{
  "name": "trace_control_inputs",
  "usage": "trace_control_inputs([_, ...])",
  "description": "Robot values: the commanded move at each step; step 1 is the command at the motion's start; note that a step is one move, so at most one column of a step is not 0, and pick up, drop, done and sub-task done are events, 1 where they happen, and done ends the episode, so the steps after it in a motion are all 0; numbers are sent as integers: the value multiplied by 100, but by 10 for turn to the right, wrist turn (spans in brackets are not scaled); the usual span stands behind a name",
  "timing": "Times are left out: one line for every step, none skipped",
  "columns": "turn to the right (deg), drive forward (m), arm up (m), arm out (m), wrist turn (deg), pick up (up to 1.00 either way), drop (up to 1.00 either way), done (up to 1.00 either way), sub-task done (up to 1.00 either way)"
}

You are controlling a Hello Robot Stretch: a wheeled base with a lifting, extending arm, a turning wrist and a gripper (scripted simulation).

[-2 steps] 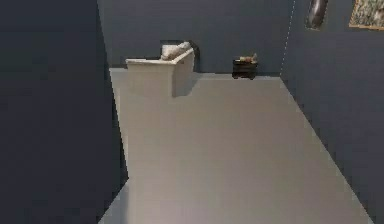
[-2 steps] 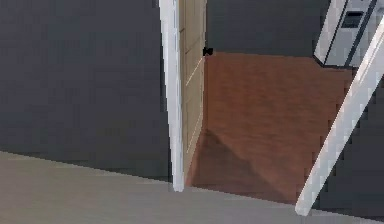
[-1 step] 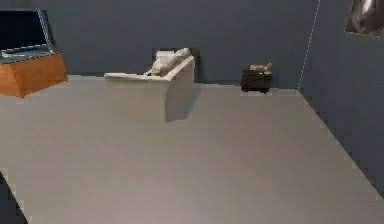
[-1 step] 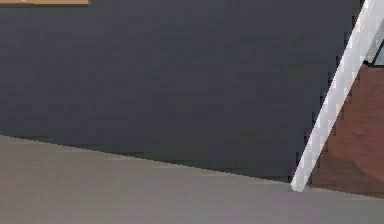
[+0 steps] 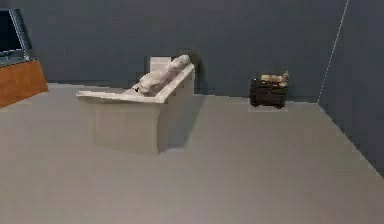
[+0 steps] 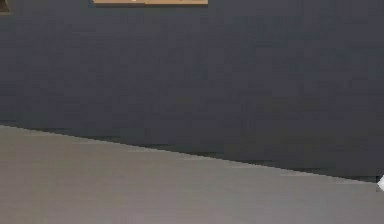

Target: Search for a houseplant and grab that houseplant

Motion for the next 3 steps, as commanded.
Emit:
trace_control_inputs([-270,0,0,0,0,0,0,0,0])
trace_control_inputs([0,45,0,0,0,0,0,0,0])
trace_control_inputs([-210,0,0,0,0,0,0,0,0])
